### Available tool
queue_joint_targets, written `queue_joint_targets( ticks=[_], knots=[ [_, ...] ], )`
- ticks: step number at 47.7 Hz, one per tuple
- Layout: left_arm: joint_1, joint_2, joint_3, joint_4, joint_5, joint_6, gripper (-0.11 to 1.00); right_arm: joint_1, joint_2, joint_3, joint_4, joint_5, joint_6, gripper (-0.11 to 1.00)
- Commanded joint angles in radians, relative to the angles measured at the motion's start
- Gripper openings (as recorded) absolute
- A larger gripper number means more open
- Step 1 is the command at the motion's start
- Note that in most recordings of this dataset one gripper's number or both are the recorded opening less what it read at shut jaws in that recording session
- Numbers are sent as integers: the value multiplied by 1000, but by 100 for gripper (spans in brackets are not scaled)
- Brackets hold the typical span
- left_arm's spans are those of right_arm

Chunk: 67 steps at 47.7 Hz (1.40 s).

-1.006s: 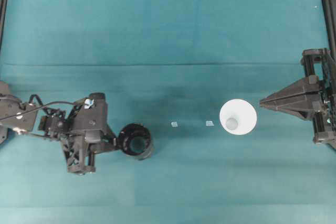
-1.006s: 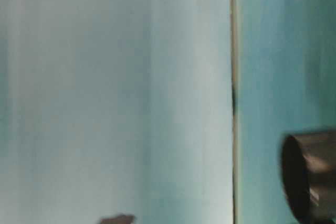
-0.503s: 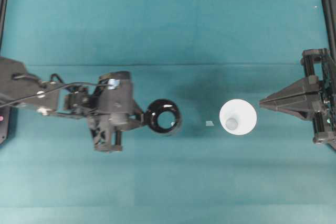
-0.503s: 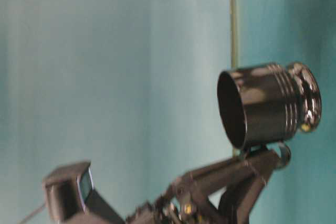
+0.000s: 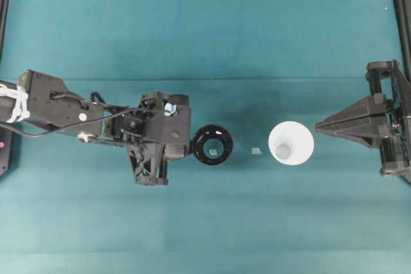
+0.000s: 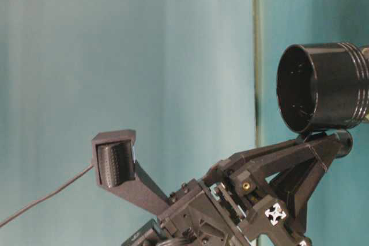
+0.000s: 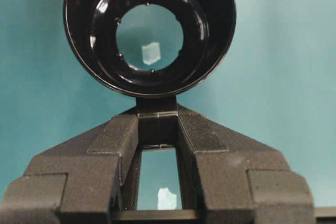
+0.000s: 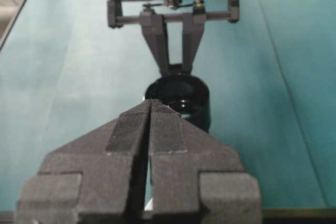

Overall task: Put the paper cup into the moved cup holder.
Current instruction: 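Release the cup holder and pull the left gripper back left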

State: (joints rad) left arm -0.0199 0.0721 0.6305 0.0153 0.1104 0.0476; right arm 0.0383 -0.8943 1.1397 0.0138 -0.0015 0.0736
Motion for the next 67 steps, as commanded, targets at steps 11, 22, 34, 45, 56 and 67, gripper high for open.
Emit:
queue_joint_targets(
  ticks=[11, 22, 34, 45, 56, 67],
  knots=[
    [2, 26, -23, 2, 25, 2, 20, -2, 6, -18, 2, -5, 5, -3],
    [3, 43, -32, 2, 25, 2, 20, -3, 6, -18, 2, -6, 5, -3],
    [2, 49, -34, 2, 17, 2, 20, -3, 6, -18, 2, -5, 5, -3],
    [3, 55, -34, 2, 14, 2, 20, -3, 6, -18, 2, -5, 5, -3],
    [3, 55, -34, 2, 14, 2, 39, -3, 6, -18, 0, -5, 5, -3],
    [3, 55, -34, 2, -2, 2, 85, -3, 6, -18, 2, 0, 5, -3]
  ],
)
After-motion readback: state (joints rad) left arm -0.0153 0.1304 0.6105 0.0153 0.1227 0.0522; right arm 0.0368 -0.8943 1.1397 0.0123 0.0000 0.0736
